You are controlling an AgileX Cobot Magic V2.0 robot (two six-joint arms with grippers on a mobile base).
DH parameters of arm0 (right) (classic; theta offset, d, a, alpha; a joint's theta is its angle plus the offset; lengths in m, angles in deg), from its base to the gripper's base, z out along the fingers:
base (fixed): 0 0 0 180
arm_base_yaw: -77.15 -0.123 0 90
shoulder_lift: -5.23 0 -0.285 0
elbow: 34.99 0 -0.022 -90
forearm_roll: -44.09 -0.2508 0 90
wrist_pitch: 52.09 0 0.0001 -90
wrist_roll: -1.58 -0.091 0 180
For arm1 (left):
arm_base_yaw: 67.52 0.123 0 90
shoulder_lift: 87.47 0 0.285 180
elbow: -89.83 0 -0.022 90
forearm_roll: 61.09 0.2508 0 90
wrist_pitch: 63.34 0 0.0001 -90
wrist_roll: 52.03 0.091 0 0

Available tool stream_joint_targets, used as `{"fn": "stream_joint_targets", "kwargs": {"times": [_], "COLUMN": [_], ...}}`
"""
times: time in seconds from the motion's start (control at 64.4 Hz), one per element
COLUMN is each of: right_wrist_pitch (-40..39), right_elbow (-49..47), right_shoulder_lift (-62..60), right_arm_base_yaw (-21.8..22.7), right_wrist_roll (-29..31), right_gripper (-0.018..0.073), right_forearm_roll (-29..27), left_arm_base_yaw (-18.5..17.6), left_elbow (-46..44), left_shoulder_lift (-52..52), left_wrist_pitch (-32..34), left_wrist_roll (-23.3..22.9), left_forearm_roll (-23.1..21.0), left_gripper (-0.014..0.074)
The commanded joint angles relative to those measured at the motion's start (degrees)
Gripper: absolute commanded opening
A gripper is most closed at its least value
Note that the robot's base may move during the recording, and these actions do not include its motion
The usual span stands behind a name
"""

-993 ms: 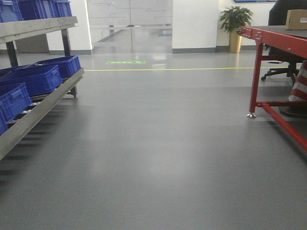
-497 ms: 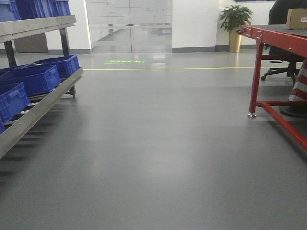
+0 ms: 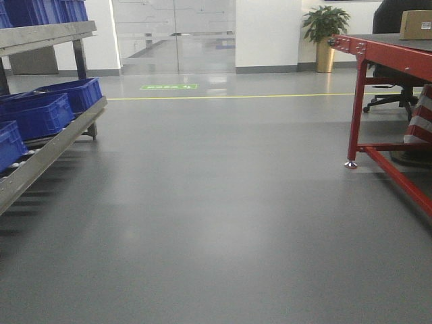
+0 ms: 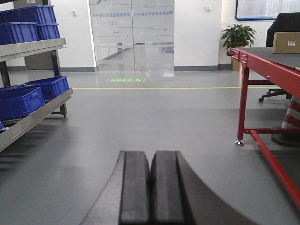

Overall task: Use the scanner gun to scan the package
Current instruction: 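Drive the base forward along the aisle past the blue crates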

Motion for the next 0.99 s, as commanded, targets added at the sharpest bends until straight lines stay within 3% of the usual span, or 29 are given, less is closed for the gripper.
{"fn": "stream_joint_targets", "kwargs": {"times": [0.0, 0.978], "right_wrist_pitch": [-0.82, -0.82], "right_elbow": [-0.02, -0.02], "right_shoulder_lift": [-0.15, -0.15], "right_arm_base_yaw": [-0.13, -0.13], "right_wrist_roll": [0.03, 0.03], "right_gripper": [-0.0169, -0.0169], "right_forearm_roll": [0.46, 0.46], "left_arm_base_yaw": [0.29, 0.29], "left_elbow": [-0.18, -0.18], "left_shoulder_lift": [0.22, 0.22], "left_wrist_pitch": [1.16, 1.16], "left_wrist_roll": [-0.11, -0.11], "left_forearm_roll": [0.37, 0.37], "left_gripper": [-0.0111, -0.0111]}}
